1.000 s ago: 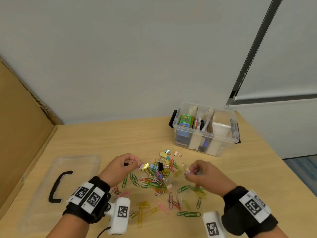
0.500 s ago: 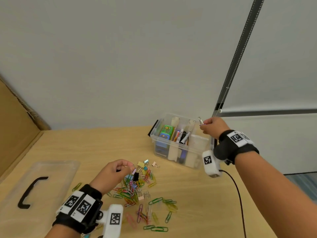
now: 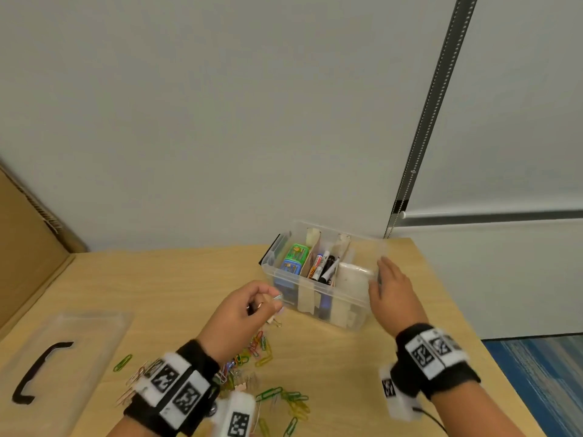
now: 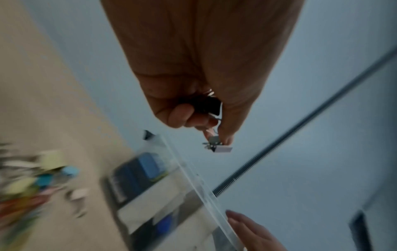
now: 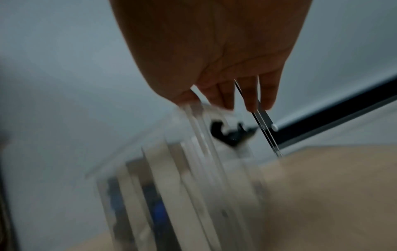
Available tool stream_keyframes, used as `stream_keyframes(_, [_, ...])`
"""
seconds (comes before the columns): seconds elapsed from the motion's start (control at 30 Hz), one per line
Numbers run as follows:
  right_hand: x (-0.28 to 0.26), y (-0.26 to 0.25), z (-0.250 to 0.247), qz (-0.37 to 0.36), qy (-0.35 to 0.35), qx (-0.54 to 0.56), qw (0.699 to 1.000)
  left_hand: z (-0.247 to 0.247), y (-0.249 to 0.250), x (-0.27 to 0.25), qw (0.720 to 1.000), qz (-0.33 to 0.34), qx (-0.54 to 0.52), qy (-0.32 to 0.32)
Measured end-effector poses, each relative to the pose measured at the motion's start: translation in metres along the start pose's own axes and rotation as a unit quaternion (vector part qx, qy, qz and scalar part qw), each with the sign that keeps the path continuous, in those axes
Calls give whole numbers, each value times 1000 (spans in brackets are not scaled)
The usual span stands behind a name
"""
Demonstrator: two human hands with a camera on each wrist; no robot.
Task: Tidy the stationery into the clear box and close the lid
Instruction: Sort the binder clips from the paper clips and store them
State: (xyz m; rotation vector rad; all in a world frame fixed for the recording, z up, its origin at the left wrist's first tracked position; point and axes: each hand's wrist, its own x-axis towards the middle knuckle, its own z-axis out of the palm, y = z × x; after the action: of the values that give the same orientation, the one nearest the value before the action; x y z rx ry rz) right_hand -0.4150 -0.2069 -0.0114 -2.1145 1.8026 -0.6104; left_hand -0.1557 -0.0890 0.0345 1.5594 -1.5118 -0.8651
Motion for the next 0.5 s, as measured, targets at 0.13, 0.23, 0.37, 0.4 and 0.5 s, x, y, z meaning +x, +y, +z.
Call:
stream_keyframes(0.13, [-8,12,22,-24,40,73,996,44,49,56,983,114,144,-13])
stream_keyframes(0.23, [-7,16,30,-32,70,105,992,83,71,111,936,157,312,-51])
stream_keyframes(0.37, [-8,14,31,-33,78,109,990,122,80,168,873,152,449,-116])
stream_keyframes(0.4, [-8,13,30,-33,78,108,991,127,80,177,868,142,459,-128])
stream_keyframes(0.5, [-8,12,28,-34,76,96,992,136,74,196,869,101,458,-158])
